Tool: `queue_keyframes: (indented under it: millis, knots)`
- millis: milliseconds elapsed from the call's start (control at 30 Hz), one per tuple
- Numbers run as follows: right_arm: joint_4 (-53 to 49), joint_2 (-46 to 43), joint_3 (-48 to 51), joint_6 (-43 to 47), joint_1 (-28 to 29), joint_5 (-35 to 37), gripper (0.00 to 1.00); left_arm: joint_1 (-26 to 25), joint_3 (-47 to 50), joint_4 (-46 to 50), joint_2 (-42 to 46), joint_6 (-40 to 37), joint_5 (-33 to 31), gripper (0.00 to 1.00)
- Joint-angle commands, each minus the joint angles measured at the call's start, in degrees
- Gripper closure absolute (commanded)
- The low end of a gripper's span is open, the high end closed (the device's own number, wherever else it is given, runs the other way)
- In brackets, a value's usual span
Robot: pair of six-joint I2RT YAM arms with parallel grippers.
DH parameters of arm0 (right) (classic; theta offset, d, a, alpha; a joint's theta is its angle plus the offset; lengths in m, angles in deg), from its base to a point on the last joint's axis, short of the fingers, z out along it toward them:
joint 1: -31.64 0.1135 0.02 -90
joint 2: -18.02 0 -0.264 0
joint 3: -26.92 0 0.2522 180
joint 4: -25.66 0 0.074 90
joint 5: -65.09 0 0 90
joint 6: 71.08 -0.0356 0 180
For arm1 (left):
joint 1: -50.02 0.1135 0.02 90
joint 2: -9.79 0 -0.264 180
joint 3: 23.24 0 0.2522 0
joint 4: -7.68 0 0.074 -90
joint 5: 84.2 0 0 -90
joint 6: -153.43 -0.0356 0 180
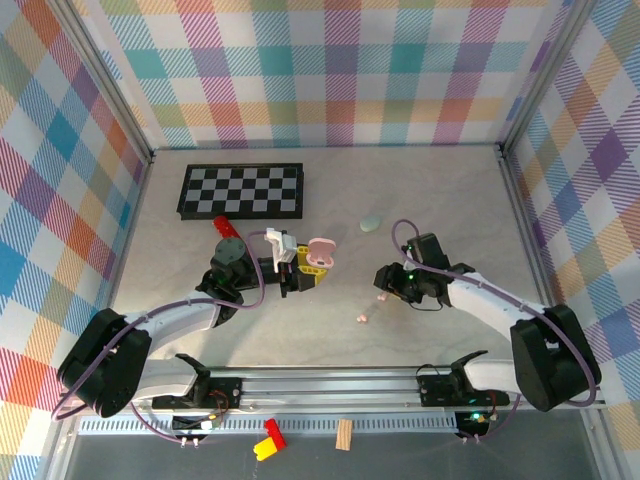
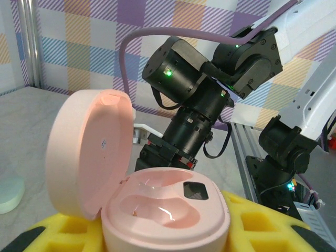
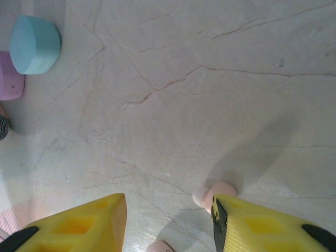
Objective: Insert the wireless bluetooth earbuds into the charging case
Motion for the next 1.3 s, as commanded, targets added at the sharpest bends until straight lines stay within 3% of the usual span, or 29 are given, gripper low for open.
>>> queue_keyframes:
  millis: [0, 267, 733, 933, 1100, 1267]
  knots:
    - [1.7, -1.4, 3.1, -4.6, -0.3, 1.4, 0.57, 0.6, 0.6, -2.5, 0.4, -0.3, 0.4, 0.66]
    - [9.9, 2.7, 5.8, -9.3, -1.3, -4.4, 0.61, 0.6, 1.0, -2.1, 0.9, -0.3, 0.5, 0.66]
    - [11.7, 8.8, 5.0, -7.7, -1.3, -4.7, 0.66, 0.6, 0.6, -1.1, 1.5, -0.6, 0.7, 0.66]
    - [8.5, 9.7, 3.9, -5.8, -1.3, -3.8, 0.79, 0.6, 0.5, -0.9, 1.4, -0.8, 0.8, 0.66]
    - [4.6, 8.5, 2.1, -2.7, -1.2, -2.1, 0.81, 0.6, 0.5, -0.6, 1.0, -1.3, 0.3, 0.66]
    - [-3.0, 5.2, -3.1, 6.9, 2.4, 3.9, 0.78, 0.6, -0.1, 1.9, -0.1, -3.5, -0.3, 0.66]
